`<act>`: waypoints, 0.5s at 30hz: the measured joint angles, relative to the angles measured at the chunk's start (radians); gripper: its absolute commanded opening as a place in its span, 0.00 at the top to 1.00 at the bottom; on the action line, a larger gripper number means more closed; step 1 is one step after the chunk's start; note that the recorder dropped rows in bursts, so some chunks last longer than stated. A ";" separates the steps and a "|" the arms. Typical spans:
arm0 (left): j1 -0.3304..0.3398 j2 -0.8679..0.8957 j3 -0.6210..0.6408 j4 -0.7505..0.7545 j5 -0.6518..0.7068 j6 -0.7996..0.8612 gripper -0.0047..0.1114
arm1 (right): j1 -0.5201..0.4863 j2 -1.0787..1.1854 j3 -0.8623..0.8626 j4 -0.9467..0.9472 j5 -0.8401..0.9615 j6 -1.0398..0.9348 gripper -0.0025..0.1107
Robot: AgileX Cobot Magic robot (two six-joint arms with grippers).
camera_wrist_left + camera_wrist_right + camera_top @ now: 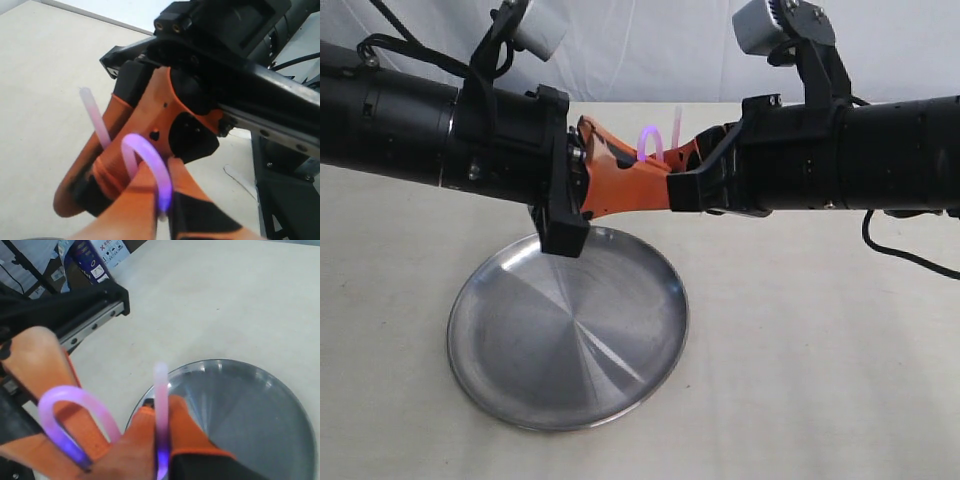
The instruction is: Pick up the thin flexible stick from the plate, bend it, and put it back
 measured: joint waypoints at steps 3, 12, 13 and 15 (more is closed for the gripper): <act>0.000 0.000 0.000 0.002 0.002 0.000 0.96 | 0.000 0.000 0.000 -0.002 0.002 -0.002 0.99; 0.000 0.000 -0.002 0.086 -0.065 -0.080 0.96 | 0.004 0.000 0.000 -0.002 -0.060 -0.004 0.99; 0.000 0.000 -0.002 0.102 -0.075 -0.087 0.96 | 0.004 0.000 0.000 0.000 -0.070 -0.004 0.99; 0.000 0.000 -0.002 0.128 -0.091 -0.095 0.96 | 0.004 0.000 0.002 0.005 -0.087 -0.006 0.99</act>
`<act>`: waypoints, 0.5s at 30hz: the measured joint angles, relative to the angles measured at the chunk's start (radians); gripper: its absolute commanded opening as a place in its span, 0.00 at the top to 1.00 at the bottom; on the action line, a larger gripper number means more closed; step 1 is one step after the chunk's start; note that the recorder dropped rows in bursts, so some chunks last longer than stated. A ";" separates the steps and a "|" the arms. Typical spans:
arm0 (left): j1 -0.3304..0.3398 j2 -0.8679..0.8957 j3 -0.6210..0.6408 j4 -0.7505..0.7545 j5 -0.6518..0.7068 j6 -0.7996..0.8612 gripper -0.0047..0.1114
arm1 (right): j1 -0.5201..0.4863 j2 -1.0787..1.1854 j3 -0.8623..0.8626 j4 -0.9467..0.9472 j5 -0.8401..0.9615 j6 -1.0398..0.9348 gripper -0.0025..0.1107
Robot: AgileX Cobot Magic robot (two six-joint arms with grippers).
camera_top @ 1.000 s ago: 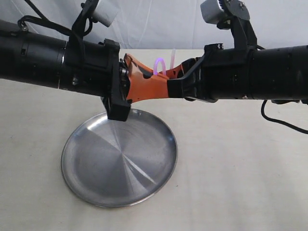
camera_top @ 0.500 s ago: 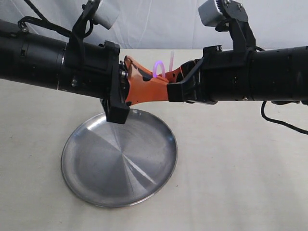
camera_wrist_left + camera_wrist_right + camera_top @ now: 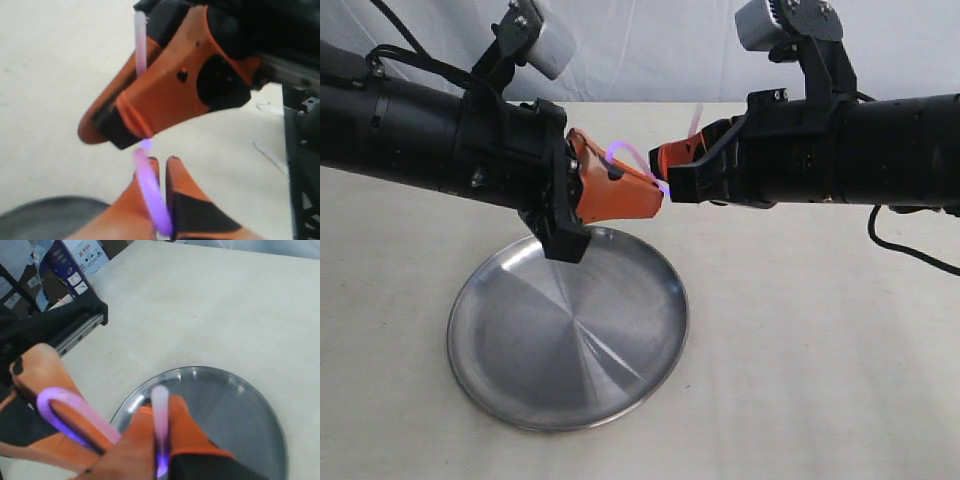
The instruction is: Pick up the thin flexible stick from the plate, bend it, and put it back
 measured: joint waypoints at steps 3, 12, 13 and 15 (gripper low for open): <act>0.000 0.006 0.000 0.045 -0.055 -0.017 0.96 | 0.004 -0.002 0.000 0.020 0.001 0.000 0.99; 0.002 0.012 0.002 0.080 -0.080 -0.032 0.96 | 0.011 -0.008 -0.002 0.057 -0.027 -0.008 0.99; 0.002 0.012 0.002 0.080 -0.080 -0.032 0.96 | 0.011 -0.008 -0.002 0.062 -0.029 -0.010 0.99; 0.002 0.012 0.002 0.082 -0.080 -0.032 0.96 | 0.011 -0.008 -0.002 0.075 -0.036 -0.016 0.99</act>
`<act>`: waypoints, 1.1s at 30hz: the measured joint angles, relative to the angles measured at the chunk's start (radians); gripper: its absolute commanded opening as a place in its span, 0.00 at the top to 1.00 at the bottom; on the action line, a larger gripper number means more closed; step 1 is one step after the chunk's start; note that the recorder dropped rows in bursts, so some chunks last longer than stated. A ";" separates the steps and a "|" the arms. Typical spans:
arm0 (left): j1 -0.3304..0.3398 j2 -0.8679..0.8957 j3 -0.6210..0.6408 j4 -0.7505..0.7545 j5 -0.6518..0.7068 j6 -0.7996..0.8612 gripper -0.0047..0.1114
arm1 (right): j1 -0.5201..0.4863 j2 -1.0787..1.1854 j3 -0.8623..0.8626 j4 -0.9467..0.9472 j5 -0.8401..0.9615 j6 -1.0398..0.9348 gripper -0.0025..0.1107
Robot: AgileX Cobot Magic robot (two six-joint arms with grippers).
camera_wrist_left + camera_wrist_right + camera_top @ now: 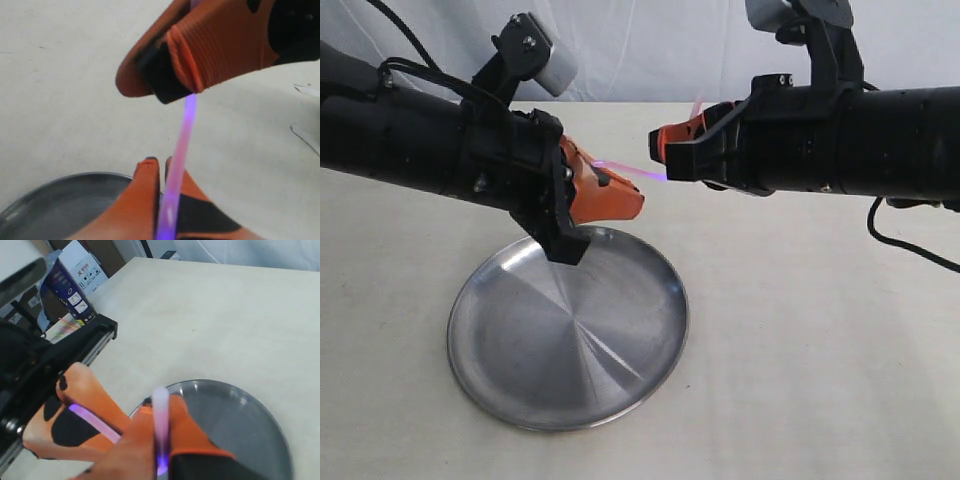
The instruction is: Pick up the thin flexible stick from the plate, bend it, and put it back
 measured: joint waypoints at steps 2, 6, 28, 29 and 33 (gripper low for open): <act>0.000 0.000 0.000 0.008 0.000 -0.011 0.96 | 0.002 0.000 0.000 0.009 -0.009 -0.006 0.99; 0.000 0.000 0.000 0.048 -0.002 -0.069 0.87 | 0.004 0.000 0.000 0.017 -0.046 -0.008 0.99; 0.000 0.000 0.000 0.715 0.270 -0.786 0.85 | 0.004 0.093 0.000 0.004 -0.277 -0.016 0.99; 0.000 -0.004 0.000 0.738 0.270 -0.817 0.96 | 0.004 0.125 0.000 0.009 -0.266 -0.017 0.99; 0.000 -0.076 0.050 0.800 0.270 -0.858 0.96 | 0.006 0.247 -0.044 0.036 -0.193 -0.017 0.99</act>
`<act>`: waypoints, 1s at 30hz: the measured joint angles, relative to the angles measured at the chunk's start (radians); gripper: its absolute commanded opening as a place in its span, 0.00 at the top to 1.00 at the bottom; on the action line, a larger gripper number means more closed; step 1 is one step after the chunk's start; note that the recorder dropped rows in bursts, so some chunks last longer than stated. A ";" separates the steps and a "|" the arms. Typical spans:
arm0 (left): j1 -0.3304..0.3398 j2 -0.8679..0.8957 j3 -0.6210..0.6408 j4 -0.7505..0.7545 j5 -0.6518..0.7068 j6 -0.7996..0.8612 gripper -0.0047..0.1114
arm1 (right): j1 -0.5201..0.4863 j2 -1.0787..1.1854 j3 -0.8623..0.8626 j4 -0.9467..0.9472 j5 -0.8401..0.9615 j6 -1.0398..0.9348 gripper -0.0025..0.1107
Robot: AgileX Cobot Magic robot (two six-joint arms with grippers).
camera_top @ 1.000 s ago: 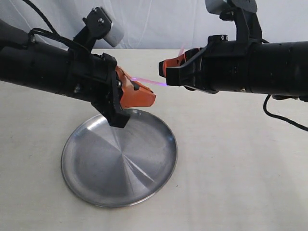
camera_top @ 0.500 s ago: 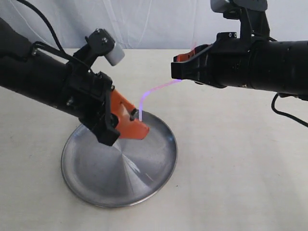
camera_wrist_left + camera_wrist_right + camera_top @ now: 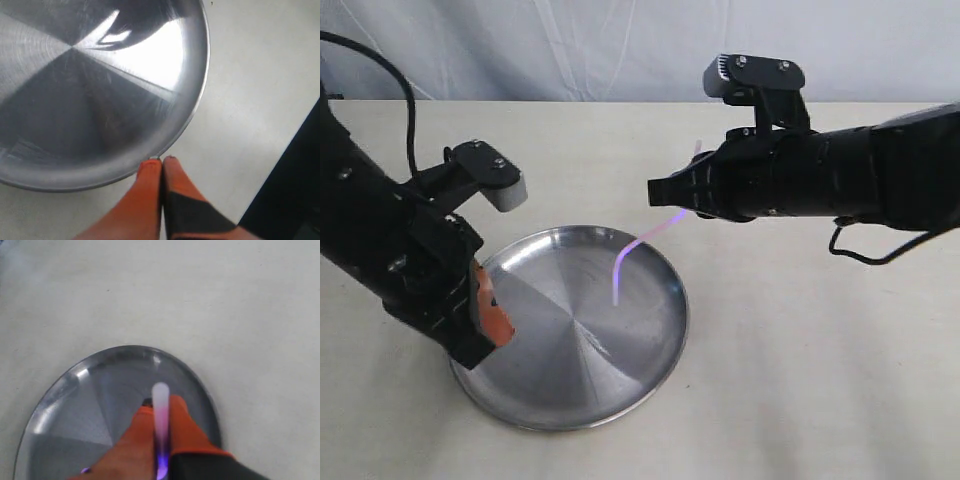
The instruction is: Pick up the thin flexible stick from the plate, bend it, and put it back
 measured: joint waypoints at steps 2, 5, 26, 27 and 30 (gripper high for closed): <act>0.000 -0.062 0.031 0.009 -0.006 -0.002 0.96 | 0.000 0.056 -0.051 0.020 0.054 -0.002 0.99; 0.000 -0.121 0.056 0.023 -0.014 -0.006 0.96 | 0.003 0.109 -0.107 0.035 0.092 -0.002 0.99; 0.000 -0.476 0.130 0.124 -0.250 -0.162 0.96 | 0.003 0.201 -0.154 0.000 0.175 -0.019 0.97; 0.000 -0.507 0.130 0.113 -0.290 -0.162 0.96 | 0.003 0.175 -0.154 -0.035 0.153 -0.013 0.97; 0.000 -0.598 0.130 0.070 -0.413 -0.162 0.96 | 0.003 0.087 -0.154 -0.202 0.129 0.064 0.99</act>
